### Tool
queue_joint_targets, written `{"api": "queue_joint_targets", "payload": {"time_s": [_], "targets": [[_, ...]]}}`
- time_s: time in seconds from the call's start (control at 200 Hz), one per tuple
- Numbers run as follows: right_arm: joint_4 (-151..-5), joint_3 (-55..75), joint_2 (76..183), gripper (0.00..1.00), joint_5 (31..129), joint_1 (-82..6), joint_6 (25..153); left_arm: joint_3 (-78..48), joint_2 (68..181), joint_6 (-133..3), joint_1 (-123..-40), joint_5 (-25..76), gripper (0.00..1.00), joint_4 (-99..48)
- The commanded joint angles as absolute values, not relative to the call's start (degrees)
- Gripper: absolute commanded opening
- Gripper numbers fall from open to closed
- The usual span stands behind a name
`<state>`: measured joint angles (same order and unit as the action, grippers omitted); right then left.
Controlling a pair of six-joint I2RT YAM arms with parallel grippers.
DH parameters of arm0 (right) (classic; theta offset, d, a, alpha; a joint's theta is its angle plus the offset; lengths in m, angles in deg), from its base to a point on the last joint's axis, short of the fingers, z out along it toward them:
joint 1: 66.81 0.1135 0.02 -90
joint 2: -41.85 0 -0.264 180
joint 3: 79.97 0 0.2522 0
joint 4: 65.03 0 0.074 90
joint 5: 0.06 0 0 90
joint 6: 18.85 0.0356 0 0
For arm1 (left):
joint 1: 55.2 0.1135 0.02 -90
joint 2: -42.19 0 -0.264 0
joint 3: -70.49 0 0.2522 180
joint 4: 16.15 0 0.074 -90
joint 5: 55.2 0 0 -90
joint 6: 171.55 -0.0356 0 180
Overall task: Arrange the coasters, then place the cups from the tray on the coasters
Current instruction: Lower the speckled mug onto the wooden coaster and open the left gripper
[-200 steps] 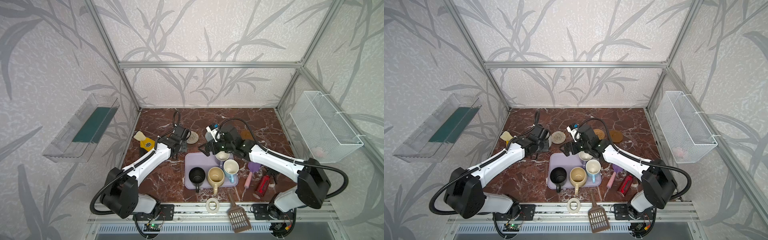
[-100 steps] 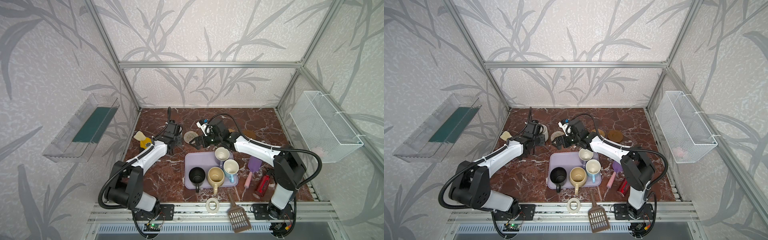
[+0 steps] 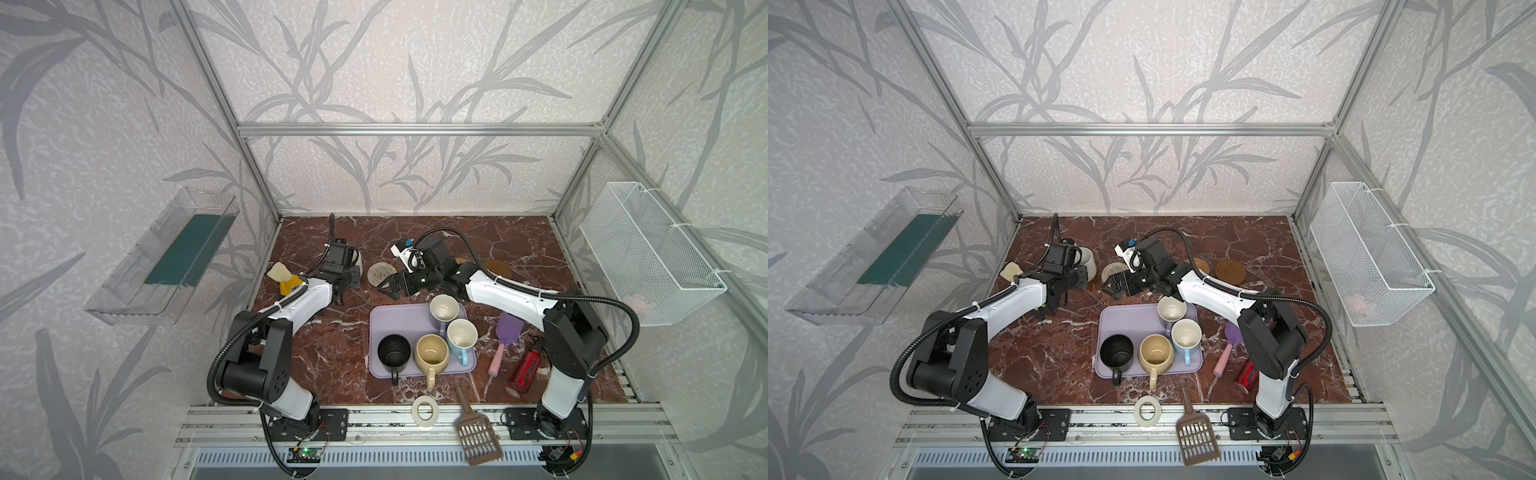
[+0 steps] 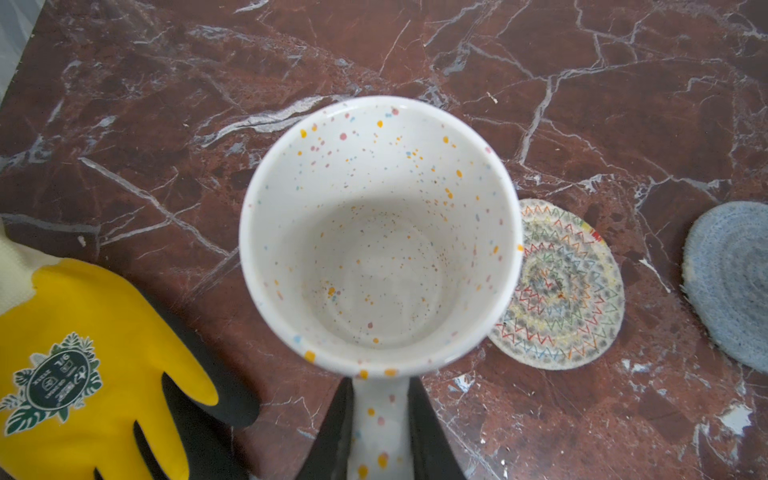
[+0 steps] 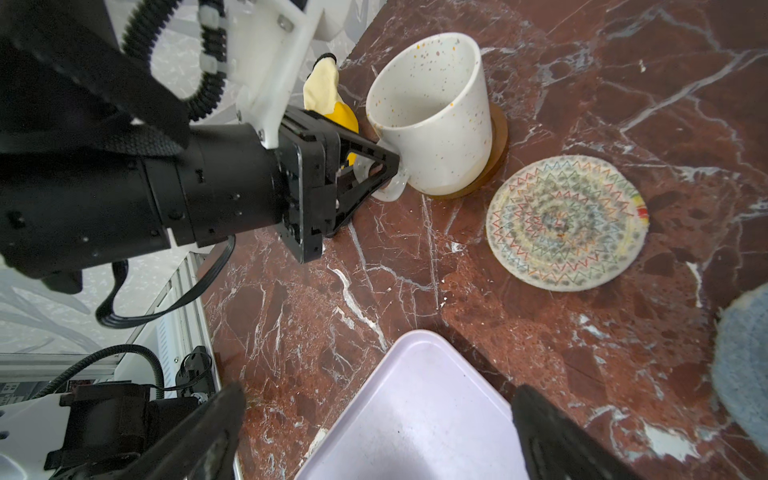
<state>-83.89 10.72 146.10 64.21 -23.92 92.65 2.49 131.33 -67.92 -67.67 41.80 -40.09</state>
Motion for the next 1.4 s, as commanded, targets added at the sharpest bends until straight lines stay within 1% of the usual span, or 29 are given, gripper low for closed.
{"api": "queue_joint_targets", "payload": {"time_s": [0.0,0.51,0.71,0.845,1.01,1.035,1.1,1.15,1.22,1.35,1.4], "targets": [[-84.8,11.4,146.7,0.99,62.9,-24.1,93.0,1.0,131.3,-69.2,-66.9,42.0,0.00,-35.9],[-84.6,8.6,145.5,0.99,62.2,-24.1,93.6,-0.9,134.9,-72.0,-64.4,40.0,0.00,-37.9],[-83.8,8.1,146.4,0.99,61.5,-24.1,94.5,-2.4,135.9,-73.4,-64.3,35.5,0.00,-41.7],[-83.7,8.4,146.7,0.99,61.2,-24.1,95.0,-3.6,136.8,-73.9,-64.3,36.8,0.00,-44.6],[-83.5,8.4,146.9,0.99,61.4,-24.1,95.2,-2.5,135.0,-73.6,-64.3,38.2,0.00,-45.8],[-83.4,8.4,146.9,0.99,61.4,-24.1,95.3,-2.3,134.9,-73.6,-64.3,38.2,0.02,-45.9],[-83.3,8.6,147.3,0.99,61.3,-24.1,95.6,-1.9,134.9,-73.5,-64.2,37.6,0.11,-45.9],[-83.2,8.7,147.5,0.99,61.0,-24.1,95.9,-1.6,134.8,-73.5,-64.2,37.3,0.15,-45.9],[-83.1,8.9,147.7,0.99,60.7,-24.1,96.2,-1.0,134.7,-73.2,-64.2,38.0,0.17,-46.0],[-83.1,8.9,147.8,0.99,60.7,-24.1,96.4,0.2,134.1,-73.1,-64.1,38.2,0.19,-46.3],[-83.1,9.0,147.8,0.99,60.7,-24.1,96.4,0.5,134.0,-73.0,-64.1,38.1,0.21,-46.2]]}}
